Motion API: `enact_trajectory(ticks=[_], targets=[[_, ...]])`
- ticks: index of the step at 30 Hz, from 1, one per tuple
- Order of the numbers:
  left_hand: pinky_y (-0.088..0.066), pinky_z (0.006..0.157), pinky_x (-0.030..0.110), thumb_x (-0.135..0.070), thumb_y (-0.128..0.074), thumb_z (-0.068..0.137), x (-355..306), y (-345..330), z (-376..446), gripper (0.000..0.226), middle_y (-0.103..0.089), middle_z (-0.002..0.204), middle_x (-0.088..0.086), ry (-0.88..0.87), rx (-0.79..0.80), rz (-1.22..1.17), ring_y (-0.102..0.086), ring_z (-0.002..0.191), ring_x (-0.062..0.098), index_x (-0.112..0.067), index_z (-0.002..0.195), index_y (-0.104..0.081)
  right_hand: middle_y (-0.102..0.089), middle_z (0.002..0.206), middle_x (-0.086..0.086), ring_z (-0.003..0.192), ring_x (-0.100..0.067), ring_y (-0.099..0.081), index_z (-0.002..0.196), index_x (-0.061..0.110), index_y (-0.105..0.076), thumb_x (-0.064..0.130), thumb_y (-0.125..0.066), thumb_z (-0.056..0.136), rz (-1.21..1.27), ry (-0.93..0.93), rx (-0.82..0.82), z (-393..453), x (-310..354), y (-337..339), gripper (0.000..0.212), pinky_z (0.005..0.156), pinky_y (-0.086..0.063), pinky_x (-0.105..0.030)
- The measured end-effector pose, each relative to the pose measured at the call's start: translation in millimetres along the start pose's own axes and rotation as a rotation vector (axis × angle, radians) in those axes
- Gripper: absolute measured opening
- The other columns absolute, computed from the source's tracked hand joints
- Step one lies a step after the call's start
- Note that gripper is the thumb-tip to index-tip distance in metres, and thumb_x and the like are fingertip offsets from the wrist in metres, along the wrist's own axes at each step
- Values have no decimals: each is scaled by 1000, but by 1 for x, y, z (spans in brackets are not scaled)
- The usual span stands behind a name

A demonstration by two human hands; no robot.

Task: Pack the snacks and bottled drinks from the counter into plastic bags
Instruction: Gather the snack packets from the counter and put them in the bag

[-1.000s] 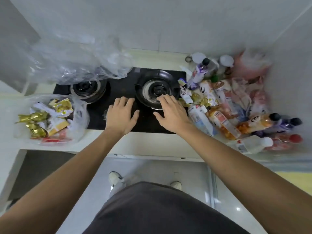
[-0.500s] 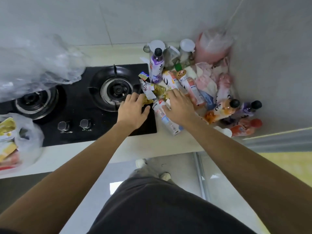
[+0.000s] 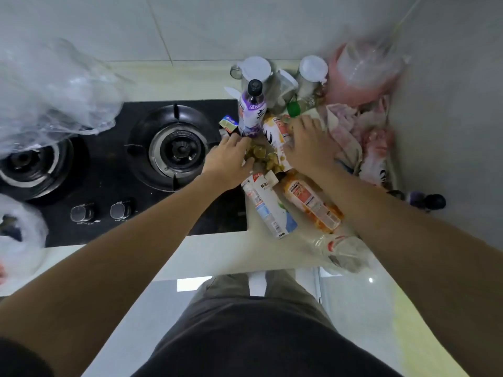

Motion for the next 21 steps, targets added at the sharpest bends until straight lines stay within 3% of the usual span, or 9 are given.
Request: enact_trajectory(ticks=[4, 8, 11, 21], targets=[[-46, 97, 45, -41, -48, 100, -10, -14, 17, 51, -50, 141, 7, -17, 41, 58, -45, 131, 29, -20, 146, -45, -44, 147, -12, 136, -35, -41, 140, 10, -46, 23, -60, 95, 33, 19, 48, 27, -18, -7, 49, 108, -44, -49], [-39, 106, 47, -43, -49, 99, -13, -30, 27, 52, -45, 150, 6, 4, 100, 108, -40, 138, 30, -22, 147, -46, -41, 151, -12, 138, -36, -38, 145, 14, -45, 23, -60, 95, 61, 38, 111, 40, -31, -21, 54, 107, -44, -51], [-39, 104, 47, -44, -50, 98, -11, -35, 34, 55, -46, 147, 8, 40, 112, 170, -41, 136, 32, -22, 148, -45, -43, 149, -11, 136, -35, -40, 147, 15, -47, 22, -58, 96, 79, 54, 146, 43, -36, -28, 53, 105, -46, -54], [-35, 100, 45, -51, -61, 94, -15, -42, 42, 52, -48, 131, 8, 73, 73, 300, -43, 120, 30, -22, 136, -57, -47, 132, -12, 113, -29, -56, 118, 11, -59, 11, -75, 88, 141, 122, 20, 41, -44, -25, 34, 85, -54, -38]])
Point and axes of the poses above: each hand's wrist, its own z-axis towards the middle knuckle, its own y-axis out of the back of the hand, x = y × z, the point moved 8 cm from there along z, towards the middle knuckle
